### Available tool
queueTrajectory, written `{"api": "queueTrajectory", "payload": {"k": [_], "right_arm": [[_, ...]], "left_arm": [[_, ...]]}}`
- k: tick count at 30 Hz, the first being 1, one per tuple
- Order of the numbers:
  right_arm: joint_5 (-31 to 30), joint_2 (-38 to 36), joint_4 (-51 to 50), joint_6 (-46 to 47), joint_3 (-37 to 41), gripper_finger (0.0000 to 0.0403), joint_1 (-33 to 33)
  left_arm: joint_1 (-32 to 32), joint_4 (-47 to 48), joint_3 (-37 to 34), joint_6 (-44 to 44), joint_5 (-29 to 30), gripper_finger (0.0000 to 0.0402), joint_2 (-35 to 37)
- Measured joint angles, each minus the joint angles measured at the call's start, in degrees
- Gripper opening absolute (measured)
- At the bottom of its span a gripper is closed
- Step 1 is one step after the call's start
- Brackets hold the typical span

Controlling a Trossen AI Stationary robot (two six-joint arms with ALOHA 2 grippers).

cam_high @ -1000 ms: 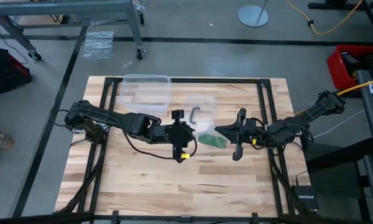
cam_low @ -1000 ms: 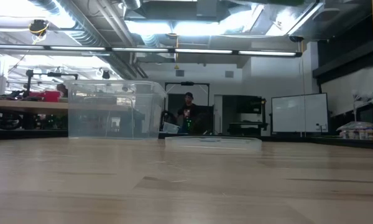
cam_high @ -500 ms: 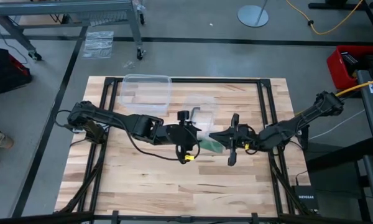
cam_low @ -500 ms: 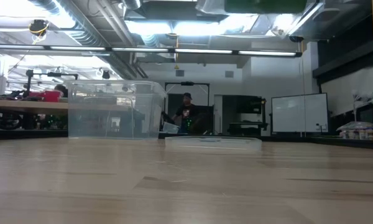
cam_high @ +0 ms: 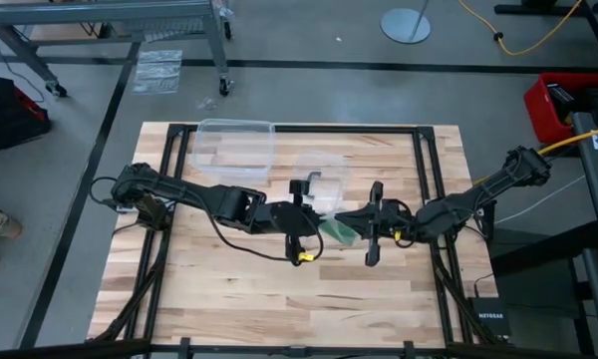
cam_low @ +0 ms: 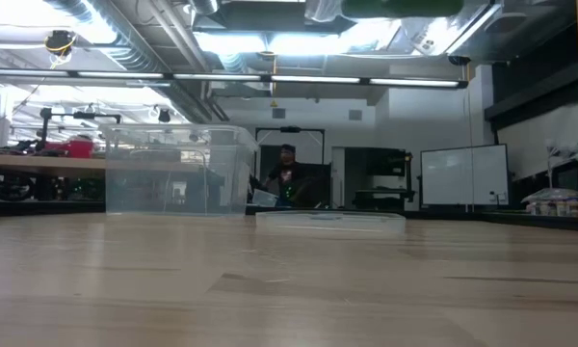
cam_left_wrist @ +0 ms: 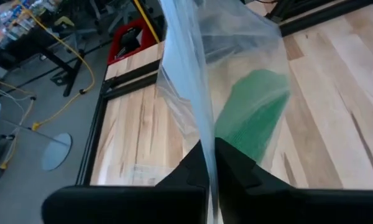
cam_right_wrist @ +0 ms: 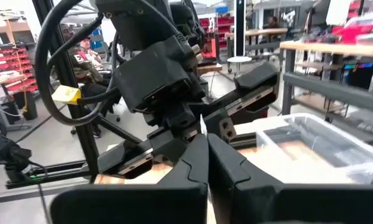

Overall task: Roll bandage
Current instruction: Close the transparent zip bag

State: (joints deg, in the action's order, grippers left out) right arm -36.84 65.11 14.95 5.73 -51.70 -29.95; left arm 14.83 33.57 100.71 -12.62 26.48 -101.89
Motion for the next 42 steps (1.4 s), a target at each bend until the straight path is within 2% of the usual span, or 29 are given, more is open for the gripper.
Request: {"api": "queueTrajectory", "payload": {"k": [12,18,24,29,35,38,42], "right_arm": [[-0.11,-0.17,4.06,-8.23,0.04,0.0033,0.00],[-5.86,-2.06,6.22,-12.19,0.04,0.0048,-0.02],[-11.30,-5.47,4.99,-12.30,0.00,0.0049,0.00],[-11.74,-7.32,-3.25,-12.23,0.00,0.0049,0.00],[-11.67,-7.14,-10.96,-11.40,0.00,0.0049,-0.01],[-11.65,-7.02,-13.81,-9.27,0.00,0.0049,-0.02],[-11.63,-7.04,-16.29,-8.50,0.00,0.0049,-0.02]], "left_arm": [[0.00,0.72,0.07,-1.55,7.45,0.0000,0.51],[-0.40,4.38,0.07,-4.15,15.14,0.0000,2.96],[-2.72,14.10,0.04,-4.31,25.01,0.0000,7.68],[-7.84,27.99,0.04,4.87,26.70,0.0000,11.13],[-17.00,42.77,0.04,14.14,26.81,0.0000,12.81],[-22.16,46.03,0.00,15.62,26.68,0.0000,12.73],[-28.69,45.43,0.00,15.51,24.54,0.0000,12.55]]}}
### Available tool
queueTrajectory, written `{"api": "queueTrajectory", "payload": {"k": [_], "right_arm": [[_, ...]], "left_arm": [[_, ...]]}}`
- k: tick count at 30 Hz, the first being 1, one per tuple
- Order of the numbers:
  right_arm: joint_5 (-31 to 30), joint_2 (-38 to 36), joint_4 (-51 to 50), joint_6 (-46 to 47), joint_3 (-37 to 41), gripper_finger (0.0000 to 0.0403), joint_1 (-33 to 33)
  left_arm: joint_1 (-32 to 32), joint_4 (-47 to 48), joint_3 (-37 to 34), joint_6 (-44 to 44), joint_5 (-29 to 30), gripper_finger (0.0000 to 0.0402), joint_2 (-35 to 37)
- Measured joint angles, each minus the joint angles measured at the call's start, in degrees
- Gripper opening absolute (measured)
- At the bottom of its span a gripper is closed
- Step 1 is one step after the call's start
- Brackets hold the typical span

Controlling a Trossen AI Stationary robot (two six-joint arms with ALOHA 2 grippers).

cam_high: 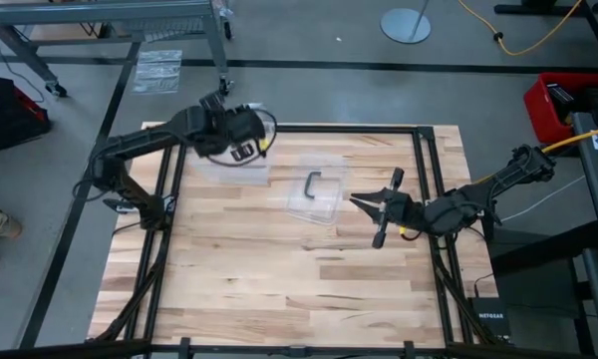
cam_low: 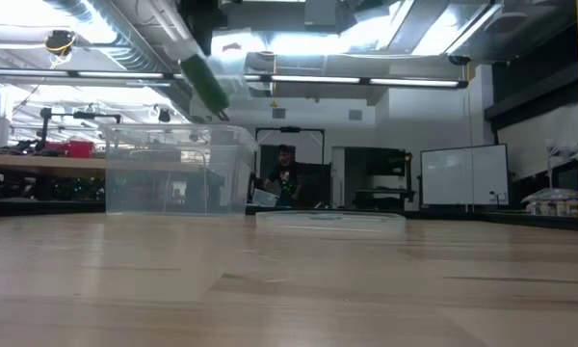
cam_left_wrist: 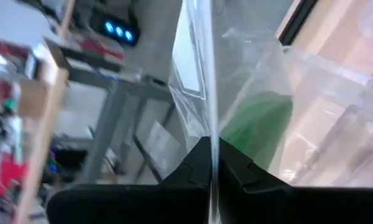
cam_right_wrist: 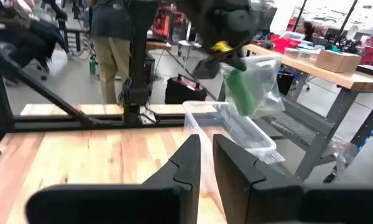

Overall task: Roll bandage
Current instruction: Close the transparent zip bag

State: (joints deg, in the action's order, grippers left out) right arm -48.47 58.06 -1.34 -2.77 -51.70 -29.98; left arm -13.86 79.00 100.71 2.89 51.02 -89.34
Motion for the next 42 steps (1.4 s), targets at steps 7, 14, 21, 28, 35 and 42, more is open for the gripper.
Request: {"api": "queueTrajectory", "payload": {"k": [7,14,21,28,35,42], "right_arm": [[0.02,0.02,-3.02,1.39,0.00,0.0049,0.00],[0.02,0.02,-4.86,1.51,0.00,0.0049,0.02],[0.02,0.04,-5.28,1.47,0.00,0.0049,0.02],[0.04,0.04,-5.36,1.44,0.00,0.0049,0.02],[0.05,0.07,-5.89,1.42,0.00,0.0049,0.00],[0.02,0.07,-6.28,1.42,0.00,0.0049,0.02]], "left_arm": [[-8.77,-0.81,-2.44,3.18,-11.26,0.0000,-0.02],[-11.80,-4.44,-13.80,2.96,-14.69,0.0000,-0.05],[-11.74,-14.71,-25.87,1.73,-15.24,0.0000,-0.11],[-11.73,-25.14,-33.06,4.60,-15.65,0.0016,-0.02],[-11.31,-25.70,-34.43,6.21,-16.12,0.0077,-0.07],[-10.27,-26.18,-34.47,9.03,-16.15,0.0145,-0.07]]}}
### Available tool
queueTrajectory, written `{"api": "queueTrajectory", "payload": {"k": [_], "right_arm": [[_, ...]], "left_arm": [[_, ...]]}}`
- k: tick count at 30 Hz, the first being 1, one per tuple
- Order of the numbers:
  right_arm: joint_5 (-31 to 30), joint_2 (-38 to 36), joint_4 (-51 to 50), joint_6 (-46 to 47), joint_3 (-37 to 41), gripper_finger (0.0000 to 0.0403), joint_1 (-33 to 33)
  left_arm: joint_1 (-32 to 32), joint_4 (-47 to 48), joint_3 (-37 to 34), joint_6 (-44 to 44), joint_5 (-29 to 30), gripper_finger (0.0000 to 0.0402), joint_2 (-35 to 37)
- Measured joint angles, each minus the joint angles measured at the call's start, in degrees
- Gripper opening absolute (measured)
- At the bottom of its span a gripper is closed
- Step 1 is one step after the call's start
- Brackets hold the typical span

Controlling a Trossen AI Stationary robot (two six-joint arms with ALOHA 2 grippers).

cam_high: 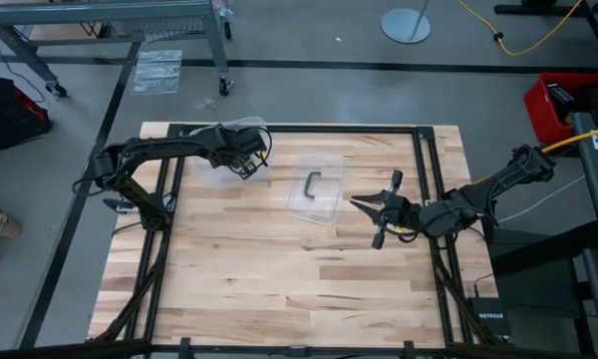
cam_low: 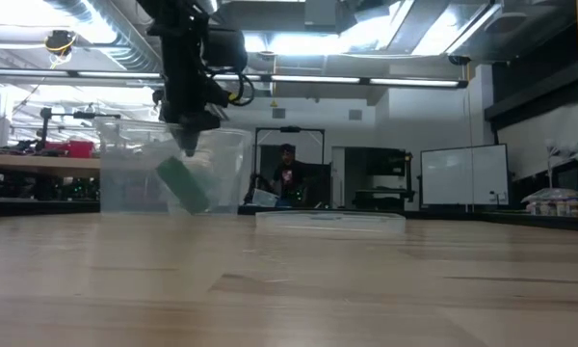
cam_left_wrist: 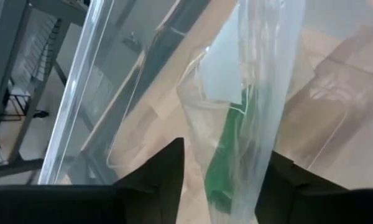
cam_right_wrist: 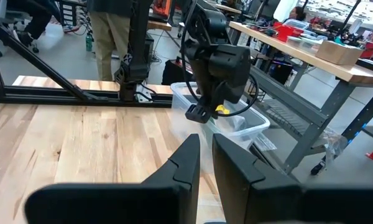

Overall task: Roll bandage
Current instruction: Close the transparent zip bag, then put the transparent zip bag into the transparent bin, then close the transparent bin with the transparent bin cover

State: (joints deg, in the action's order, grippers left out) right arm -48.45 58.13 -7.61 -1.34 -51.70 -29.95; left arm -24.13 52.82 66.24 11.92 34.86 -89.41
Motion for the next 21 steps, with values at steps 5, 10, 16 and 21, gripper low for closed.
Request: {"api": "queueTrajectory", "payload": {"k": [5,10,16,21], "right_arm": [[0.02,0.00,-2.01,0.00,0.00,0.0049,-0.02],[0.02,0.02,-3.49,0.50,0.00,0.0049,0.00],[0.02,0.02,-3.50,1.44,0.00,0.0049,0.00],[0.01,0.02,-3.85,1.44,0.00,0.0049,0.00]], "left_arm": [[1.28,-1.59,0.00,2.93,0.00,0.0155,0.00],[2.34,-8.41,0.00,-0.41,-0.01,0.0155,0.07],[3.95,-20.57,0.00,-6.96,-0.29,0.0155,0.11],[5.29,-26.44,0.04,-11.06,-0.37,0.0155,0.15]]}}
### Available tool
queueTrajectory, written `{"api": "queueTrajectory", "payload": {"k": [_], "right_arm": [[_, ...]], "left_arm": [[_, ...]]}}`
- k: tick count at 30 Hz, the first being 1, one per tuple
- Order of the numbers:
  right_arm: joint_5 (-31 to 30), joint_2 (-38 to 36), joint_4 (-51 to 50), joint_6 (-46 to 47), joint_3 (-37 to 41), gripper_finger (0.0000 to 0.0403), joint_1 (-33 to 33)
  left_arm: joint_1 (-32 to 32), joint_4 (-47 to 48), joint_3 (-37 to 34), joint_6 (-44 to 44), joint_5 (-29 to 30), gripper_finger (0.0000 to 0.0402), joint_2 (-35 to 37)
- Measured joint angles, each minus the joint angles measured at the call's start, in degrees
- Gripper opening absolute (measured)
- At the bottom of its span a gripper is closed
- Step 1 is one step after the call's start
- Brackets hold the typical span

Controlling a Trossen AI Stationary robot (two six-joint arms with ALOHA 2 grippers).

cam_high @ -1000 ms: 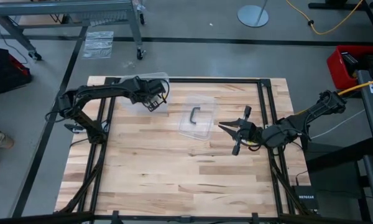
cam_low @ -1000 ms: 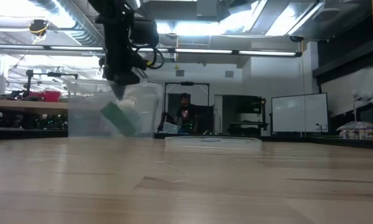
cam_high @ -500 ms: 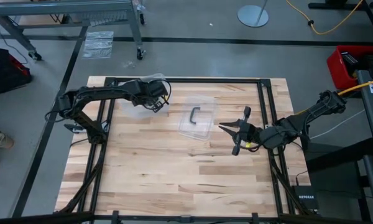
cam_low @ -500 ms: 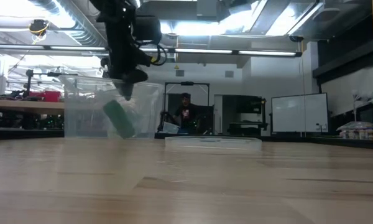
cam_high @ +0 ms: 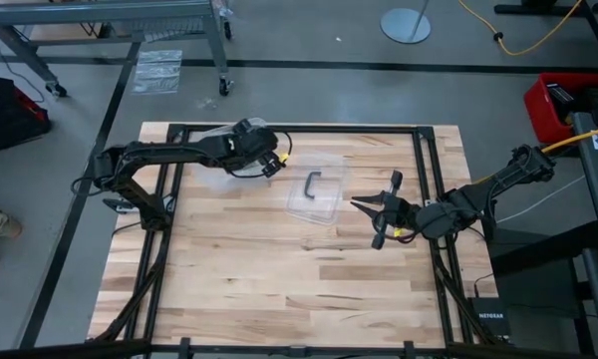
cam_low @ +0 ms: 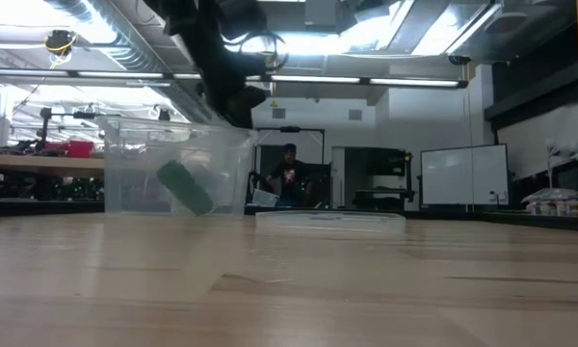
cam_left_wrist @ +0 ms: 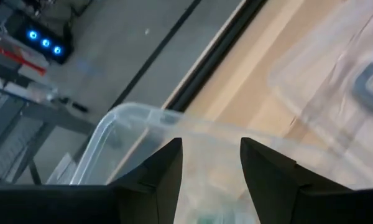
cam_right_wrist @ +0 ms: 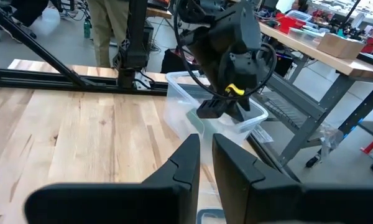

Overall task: Roll bandage
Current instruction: Close the transparent bin with the transparent bin cover

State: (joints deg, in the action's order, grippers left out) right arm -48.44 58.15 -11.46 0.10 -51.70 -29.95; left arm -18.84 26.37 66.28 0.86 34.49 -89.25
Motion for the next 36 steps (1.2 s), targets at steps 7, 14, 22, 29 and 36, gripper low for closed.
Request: {"api": "queueTrajectory", "payload": {"k": [7,14,22,29,36], "right_arm": [[-3.21,0.04,-2.68,0.07,0.00,0.0049,0.00],[-5.27,0.04,-8.38,5.93,0.00,0.0049,0.00],[-11.47,-1.74,-33.28,33.33,0.02,0.0049,0.01],[-10.73,-1.35,-47.24,54.91,1.27,0.0049,0.02],[-6.11,-0.79,-37.76,55.19,10.71,0.0049,0.00]], "left_arm": [[3.79,-8.93,0.00,-1.24,0.01,0.0155,2.24],[10.24,-11.46,0.07,-3.83,-0.01,0.0155,12.29],[19.99,4.81,0.13,14.70,-4.55,0.0155,23.47],[28.03,6.14,-4.76,31.60,-7.96,0.0155,23.16],[32.15,-6.84,-12.57,31.78,-7.94,0.0155,17.07]]}}
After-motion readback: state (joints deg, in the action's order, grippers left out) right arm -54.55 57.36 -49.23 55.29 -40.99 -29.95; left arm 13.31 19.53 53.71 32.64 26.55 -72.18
